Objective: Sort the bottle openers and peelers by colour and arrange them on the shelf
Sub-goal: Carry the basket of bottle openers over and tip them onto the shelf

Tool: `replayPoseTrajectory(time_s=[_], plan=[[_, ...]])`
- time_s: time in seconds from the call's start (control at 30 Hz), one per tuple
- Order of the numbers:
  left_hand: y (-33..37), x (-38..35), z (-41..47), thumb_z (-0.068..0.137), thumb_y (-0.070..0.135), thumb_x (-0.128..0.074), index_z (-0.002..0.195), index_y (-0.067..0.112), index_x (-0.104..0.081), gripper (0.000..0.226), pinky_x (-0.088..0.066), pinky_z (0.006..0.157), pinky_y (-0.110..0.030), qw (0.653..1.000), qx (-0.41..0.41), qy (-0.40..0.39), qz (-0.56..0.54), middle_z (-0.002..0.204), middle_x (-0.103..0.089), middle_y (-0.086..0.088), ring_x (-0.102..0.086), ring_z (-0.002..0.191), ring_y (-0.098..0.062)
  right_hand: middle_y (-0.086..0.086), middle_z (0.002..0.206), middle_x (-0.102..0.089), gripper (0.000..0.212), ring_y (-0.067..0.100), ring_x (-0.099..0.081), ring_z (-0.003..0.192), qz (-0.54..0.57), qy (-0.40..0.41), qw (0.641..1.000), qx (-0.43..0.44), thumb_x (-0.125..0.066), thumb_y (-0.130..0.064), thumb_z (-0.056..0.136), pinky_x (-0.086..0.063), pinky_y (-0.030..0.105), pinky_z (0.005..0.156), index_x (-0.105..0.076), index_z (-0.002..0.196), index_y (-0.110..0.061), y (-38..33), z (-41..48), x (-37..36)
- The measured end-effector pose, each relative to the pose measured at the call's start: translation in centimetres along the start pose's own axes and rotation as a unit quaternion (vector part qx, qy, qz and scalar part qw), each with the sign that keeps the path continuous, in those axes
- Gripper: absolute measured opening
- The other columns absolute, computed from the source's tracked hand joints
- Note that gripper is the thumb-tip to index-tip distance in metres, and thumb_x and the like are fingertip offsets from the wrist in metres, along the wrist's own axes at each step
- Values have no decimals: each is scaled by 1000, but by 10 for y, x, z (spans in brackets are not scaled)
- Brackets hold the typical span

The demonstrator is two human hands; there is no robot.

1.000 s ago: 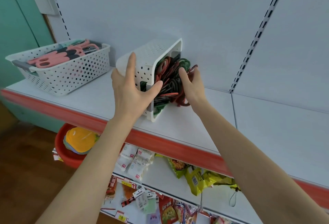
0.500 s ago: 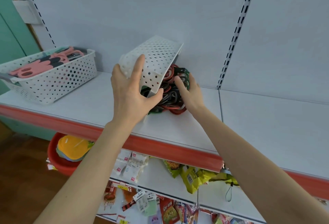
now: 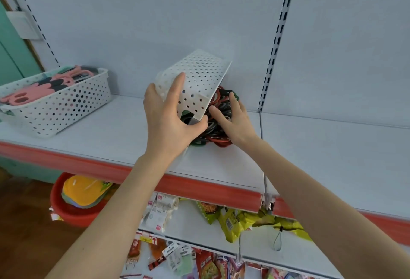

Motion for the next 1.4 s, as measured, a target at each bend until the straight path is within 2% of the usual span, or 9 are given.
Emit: replayPoseTrajectory(time_s=[0.17,0.33,0.67,0.93,1.0,1.13,1.17,1.33,1.4], plan=[[18,-16,0,60,51,-62,133,31,-31,82,-40,99,-43,999,-21,-27,-28,129,-35,-24,-36,123,-36,4,157,-8,82,25,-7,144,-67,20,997,-25,-45,-62,86,-13,45,116,-8,149,-25,16,-5,24],[7,-15,8,61,53,-63,137,25,-34,86,-42,97,-52,999,-22,-32,-28,128,-35,-26,-37,123,-39,7,157,-7,83,22,3,145,-128,41,991,4,-43,-65,84,-6,47,117,-9,149,-27,10,-5,25],[-11,4,17,61,55,-60,140,23,-36,89,-31,98,-26,998,-8,-50,-26,127,-36,-18,-40,120,-27,8,158,-1,83,24,8,145,-202,-6,979,16,-40,-71,80,0,49,116,-7,148,-36,7,0,10],[-25,20,23,60,55,-60,140,23,-38,88,-37,98,-31,999,30,-28,-22,121,-40,-18,-44,114,-26,5,158,-3,82,22,7,145,-253,-37,965,62,-35,-72,82,0,55,115,-9,148,-32,-11,8,-2],[-27,21,24,60,56,-60,140,23,-37,89,-34,96,-24,999,29,-29,-19,121,-39,-17,-43,113,-23,4,158,-2,79,22,7,145,-258,-65,960,90,-34,-71,82,1,56,114,-9,148,-35,-21,10,-11],[-30,27,27,60,56,-58,140,24,-36,90,-22,88,3,999,20,-35,-16,123,-38,-18,-38,109,-13,2,158,-1,76,26,4,145,-306,-129,939,90,-29,-74,81,1,59,113,-12,146,-39,-20,14,-26],[-30,29,28,59,56,-59,141,24,-36,90,-21,87,3,999,22,-36,-14,125,-38,-18,-38,111,-13,1,158,0,76,28,2,145,-316,-136,935,86,-28,-75,81,2,58,113,-12,146,-40,-17,14,-26],[-29,37,33,64,42,-67,140,26,-37,83,-23,91,-3,999,47,-23,-4,131,-36,-19,-39,115,-16,2,158,-2,75,34,-6,144,-325,-141,931,85,-26,-75,81,1,56,114,-12,146,-41,-14,9,-25],[-30,38,34,64,41,-66,140,26,-37,82,-26,96,-17,998,56,-21,-3,132,-36,-20,-38,122,-23,2,158,-2,74,34,-7,144,-327,-139,931,87,-26,-74,82,0,55,115,-13,146,-40,-14,6,-24]])
Point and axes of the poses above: each hand's wrist, its own z-axis towards the middle knuckle, its own x-axis out of the back of the hand, y = z × x, the point moved 6 cm from there along z, towards the middle knuckle
